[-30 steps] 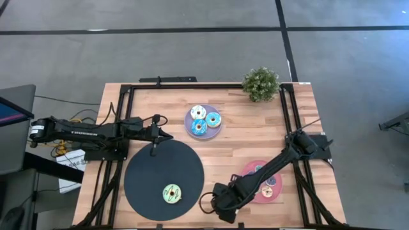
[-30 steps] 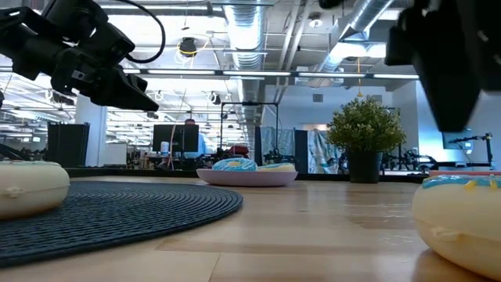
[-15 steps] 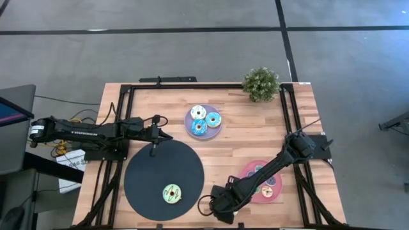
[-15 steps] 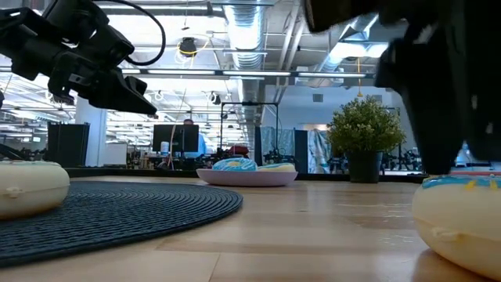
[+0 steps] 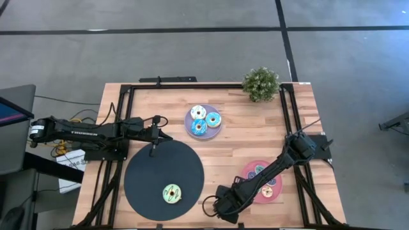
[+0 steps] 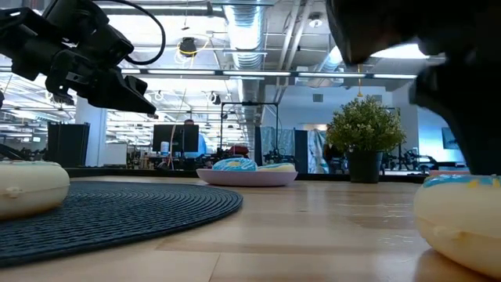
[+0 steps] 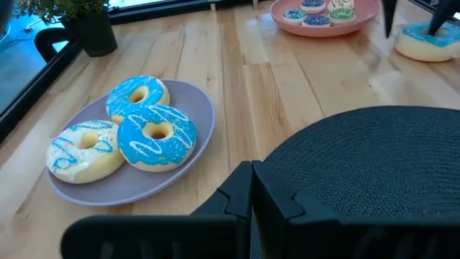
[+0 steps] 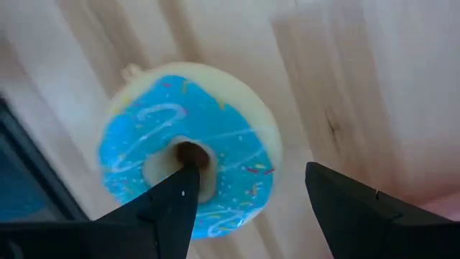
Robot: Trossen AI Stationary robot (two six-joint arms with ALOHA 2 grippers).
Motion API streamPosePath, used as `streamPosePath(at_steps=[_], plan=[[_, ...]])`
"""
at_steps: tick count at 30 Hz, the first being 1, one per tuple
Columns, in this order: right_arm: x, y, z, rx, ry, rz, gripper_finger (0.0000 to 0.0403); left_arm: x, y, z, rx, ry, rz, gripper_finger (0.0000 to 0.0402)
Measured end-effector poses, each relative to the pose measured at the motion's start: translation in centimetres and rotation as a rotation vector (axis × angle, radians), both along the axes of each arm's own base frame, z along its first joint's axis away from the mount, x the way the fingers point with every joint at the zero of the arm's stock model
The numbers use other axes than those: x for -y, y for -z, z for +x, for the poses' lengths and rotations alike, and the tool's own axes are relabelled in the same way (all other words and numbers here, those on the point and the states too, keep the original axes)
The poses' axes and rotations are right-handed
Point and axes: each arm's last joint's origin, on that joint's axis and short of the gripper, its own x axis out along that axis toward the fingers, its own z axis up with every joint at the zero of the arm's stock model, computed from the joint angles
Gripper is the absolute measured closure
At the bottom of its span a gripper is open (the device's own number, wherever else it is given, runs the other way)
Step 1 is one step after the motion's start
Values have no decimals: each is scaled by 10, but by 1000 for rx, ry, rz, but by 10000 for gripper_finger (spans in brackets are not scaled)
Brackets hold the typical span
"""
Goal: Pick & Place donuts
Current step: Put the large light blue donut on the purple plate
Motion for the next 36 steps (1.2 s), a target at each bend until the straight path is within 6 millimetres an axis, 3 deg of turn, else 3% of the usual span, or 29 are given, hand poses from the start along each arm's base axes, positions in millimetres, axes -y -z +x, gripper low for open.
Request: streamPosePath(at_steps=[5,12,25,30,36], plan=[[0,18,-4,-13,25,54,158,0,0,0,0,-1,-1,401],[-2,18,-2,7,19,69,165,0,0,0,0,-1,-3,401],[4,18,1,5,12,75,279,0,0,0,0,-2,-3,401],[12,11,4,8,22,73,285,0,0,0,0,-2,-4,401],[37,-15,7,23,42,48,276,0,0,0,1,-3,-5,401]])
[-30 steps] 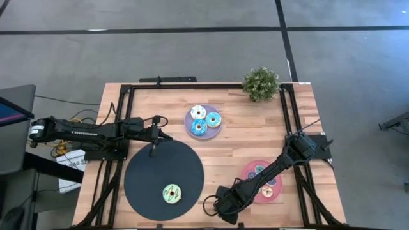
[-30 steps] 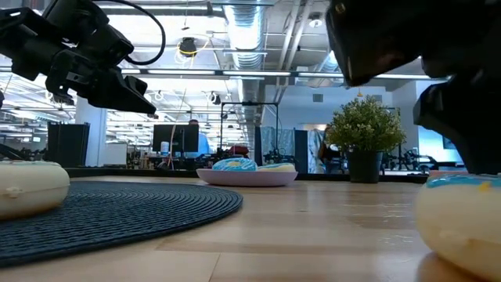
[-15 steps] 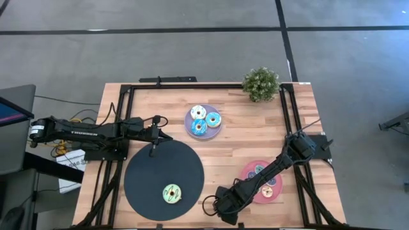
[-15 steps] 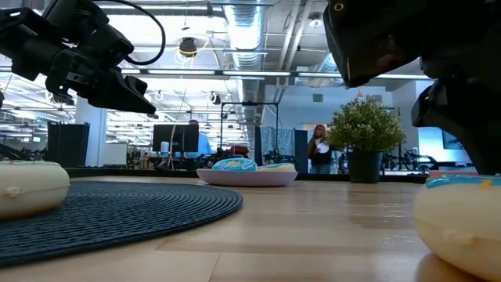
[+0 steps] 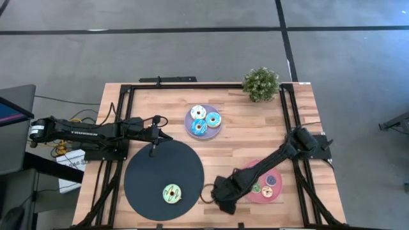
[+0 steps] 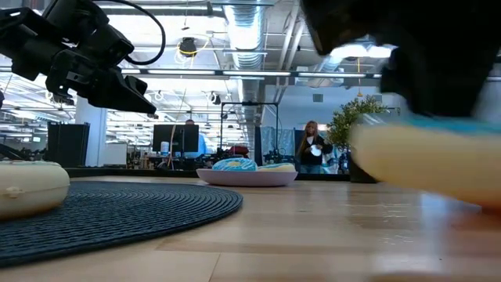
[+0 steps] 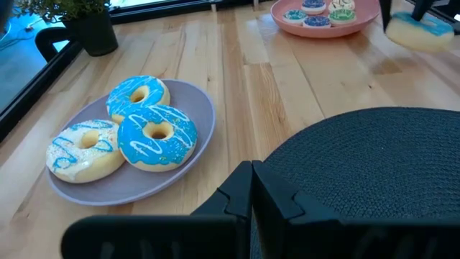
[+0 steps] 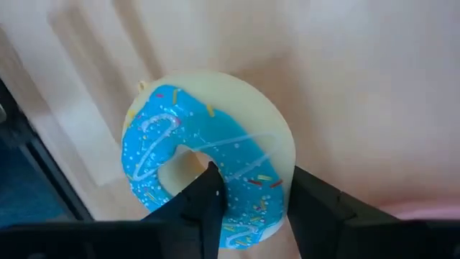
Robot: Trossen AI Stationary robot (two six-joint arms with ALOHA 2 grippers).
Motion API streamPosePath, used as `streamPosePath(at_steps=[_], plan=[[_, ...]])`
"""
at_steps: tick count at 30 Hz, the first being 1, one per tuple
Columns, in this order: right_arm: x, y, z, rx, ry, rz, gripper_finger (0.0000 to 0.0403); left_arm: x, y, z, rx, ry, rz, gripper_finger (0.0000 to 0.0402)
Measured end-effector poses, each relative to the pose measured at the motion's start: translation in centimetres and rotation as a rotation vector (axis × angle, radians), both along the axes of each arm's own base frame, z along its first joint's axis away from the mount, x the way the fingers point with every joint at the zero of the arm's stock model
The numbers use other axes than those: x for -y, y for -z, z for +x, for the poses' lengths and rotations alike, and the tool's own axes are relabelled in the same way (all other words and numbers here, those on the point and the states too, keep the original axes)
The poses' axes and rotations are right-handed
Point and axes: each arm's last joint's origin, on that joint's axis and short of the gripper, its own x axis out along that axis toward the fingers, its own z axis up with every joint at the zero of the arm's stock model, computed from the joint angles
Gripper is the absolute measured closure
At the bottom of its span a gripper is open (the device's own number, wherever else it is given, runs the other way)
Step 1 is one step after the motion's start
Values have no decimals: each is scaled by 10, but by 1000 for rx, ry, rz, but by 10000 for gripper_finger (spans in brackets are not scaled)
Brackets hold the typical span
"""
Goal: Pick & Place donuts
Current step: Put the large light blue donut on the purple plate
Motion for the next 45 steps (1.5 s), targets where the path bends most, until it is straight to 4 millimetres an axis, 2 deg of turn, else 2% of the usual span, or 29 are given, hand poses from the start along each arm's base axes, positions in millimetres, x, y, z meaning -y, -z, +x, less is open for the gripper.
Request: streamPosePath(at_steps=[4,7,10,13,18,21,23,25,29,38,45], plan=[[28,-26,7,91,-22,-47,275,0,0,0,1,0,0,401],[59,-46,15,167,-24,-84,276,0,0,0,1,0,-1,401],[100,-66,23,238,12,-145,274,0,0,0,1,0,0,401],[149,-79,31,288,91,-215,274,0,0,0,1,2,6,401],[241,-80,37,288,271,-237,274,0,0,0,-1,5,15,401],[292,-70,41,306,391,-216,274,0,0,0,-2,6,16,401],[320,-61,39,297,446,-187,274,0,0,0,-3,11,29,401],[341,-56,45,372,479,-126,274,0,0,0,-6,9,45,401],[362,-43,54,445,487,-12,274,-1,0,0,-5,2,60,401],[369,-18,70,404,464,-5,274,-3,0,0,-8,0,61,401],[372,-17,68,391,475,-9,274,-2,0,0,-8,4,58,401]])
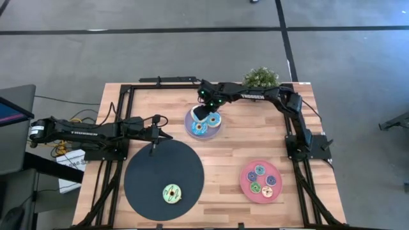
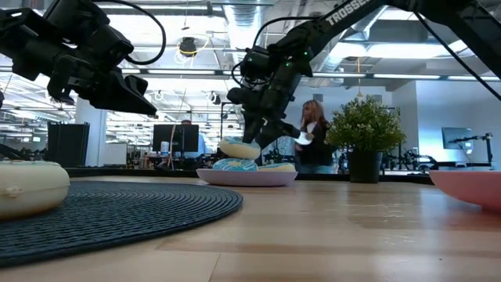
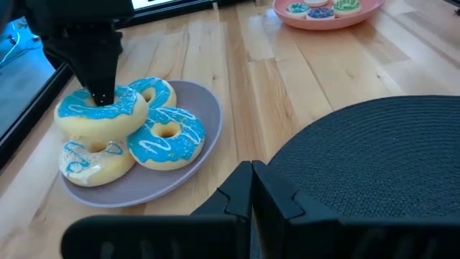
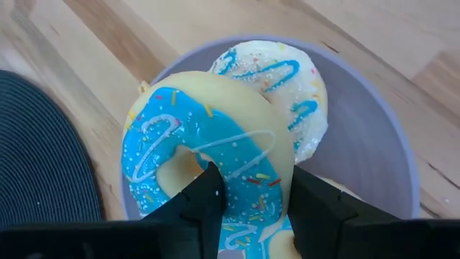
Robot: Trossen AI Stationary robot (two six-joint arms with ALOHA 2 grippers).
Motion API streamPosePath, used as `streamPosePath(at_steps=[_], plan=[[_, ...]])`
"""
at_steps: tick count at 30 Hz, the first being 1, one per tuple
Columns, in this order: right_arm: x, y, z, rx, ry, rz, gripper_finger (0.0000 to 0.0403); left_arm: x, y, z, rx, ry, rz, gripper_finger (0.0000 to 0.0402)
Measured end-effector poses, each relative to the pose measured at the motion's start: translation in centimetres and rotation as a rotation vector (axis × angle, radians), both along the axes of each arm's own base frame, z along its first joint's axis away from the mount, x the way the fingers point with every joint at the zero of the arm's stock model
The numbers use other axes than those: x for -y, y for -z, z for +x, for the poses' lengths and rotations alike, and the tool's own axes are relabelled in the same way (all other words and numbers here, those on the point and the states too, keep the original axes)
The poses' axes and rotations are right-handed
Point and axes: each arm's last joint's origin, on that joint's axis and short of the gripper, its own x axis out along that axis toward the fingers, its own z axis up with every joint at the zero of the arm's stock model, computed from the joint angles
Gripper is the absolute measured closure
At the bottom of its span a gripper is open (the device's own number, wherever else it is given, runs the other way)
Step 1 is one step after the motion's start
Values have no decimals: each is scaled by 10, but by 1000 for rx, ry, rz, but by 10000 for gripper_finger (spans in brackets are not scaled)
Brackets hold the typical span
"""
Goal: Pick & Place donuts
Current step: Put the large light blue donut on the purple plate, then put the large light green donut on the purple plate
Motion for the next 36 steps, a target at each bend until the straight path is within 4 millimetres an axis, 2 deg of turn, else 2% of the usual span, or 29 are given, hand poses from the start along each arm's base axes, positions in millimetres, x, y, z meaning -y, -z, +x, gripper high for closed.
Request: streamPosePath(at_steps=[9,20,25,31,36], plan=[[3,0,-1,-2,20,-8,268,0,0,0,0,1,-6,401],[7,-1,-3,-13,45,-42,182,0,0,0,0,-1,-11,401],[10,-2,-4,-3,43,-22,160,0,0,0,0,-1,-11,401],[19,-19,-15,-5,41,32,159,0,0,0,0,-2,-10,401],[13,-59,-28,44,14,-30,159,0,-1,1,15,-5,-15,401]])
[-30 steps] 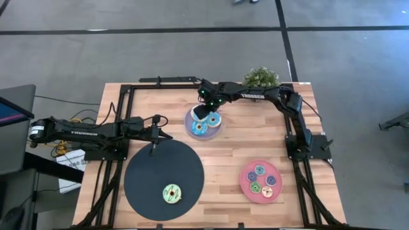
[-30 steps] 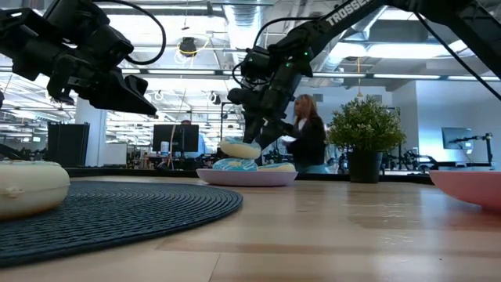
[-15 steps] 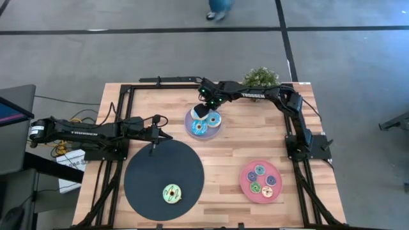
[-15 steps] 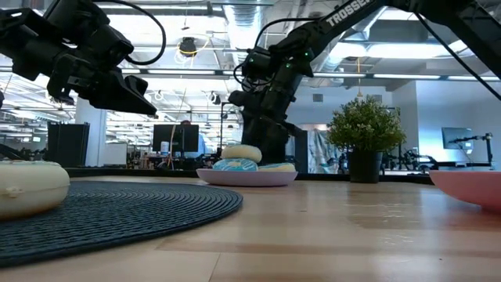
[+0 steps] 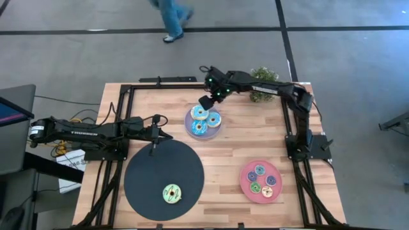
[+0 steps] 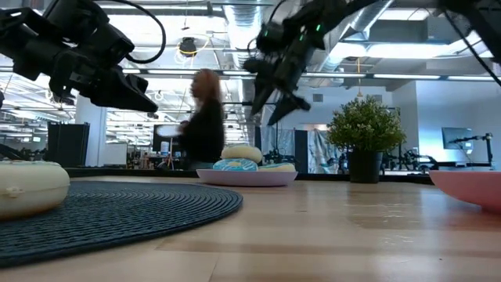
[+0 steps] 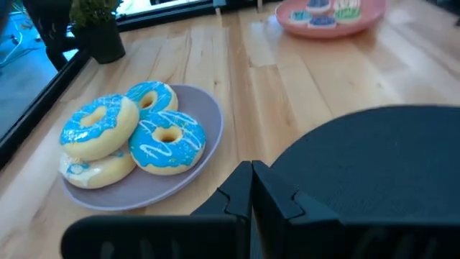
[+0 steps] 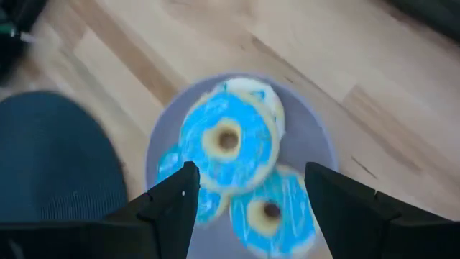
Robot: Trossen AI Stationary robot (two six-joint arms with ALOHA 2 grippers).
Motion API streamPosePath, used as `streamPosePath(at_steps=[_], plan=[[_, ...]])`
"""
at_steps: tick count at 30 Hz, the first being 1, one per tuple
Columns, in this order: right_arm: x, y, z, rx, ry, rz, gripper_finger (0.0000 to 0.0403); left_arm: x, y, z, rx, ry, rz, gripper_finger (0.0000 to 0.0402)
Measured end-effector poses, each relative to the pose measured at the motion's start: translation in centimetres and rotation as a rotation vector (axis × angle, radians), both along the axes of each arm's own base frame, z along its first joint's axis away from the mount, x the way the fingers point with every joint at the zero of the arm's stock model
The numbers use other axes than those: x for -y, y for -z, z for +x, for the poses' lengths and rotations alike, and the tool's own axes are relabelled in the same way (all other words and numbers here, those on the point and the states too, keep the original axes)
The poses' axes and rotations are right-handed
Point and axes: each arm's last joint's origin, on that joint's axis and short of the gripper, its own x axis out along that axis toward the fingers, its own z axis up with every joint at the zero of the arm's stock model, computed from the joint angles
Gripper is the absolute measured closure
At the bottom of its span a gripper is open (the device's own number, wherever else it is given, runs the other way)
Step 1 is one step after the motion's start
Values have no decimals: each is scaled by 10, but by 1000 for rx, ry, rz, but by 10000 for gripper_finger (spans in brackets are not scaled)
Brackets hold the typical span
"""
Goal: Pick & Place donuts
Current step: Put the large light green donut on the purple plate
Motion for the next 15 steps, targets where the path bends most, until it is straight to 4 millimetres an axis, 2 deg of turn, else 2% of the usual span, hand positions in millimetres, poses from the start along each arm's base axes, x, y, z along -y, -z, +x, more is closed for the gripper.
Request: streamPosePath(at_steps=[4,8,12,15], plan=[[-30,-33,-11,26,-49,-75,159,2,-1,1,16,-18,-136,401],[-81,-55,-23,43,-145,-142,167,4,-3,2,43,-36,-243,401],[-143,-58,-45,21,-205,-218,186,7,-10,4,107,-26,-274,396],[-190,-44,-69,-5,-187,-252,204,10,-12,5,131,-25,-280,372]])
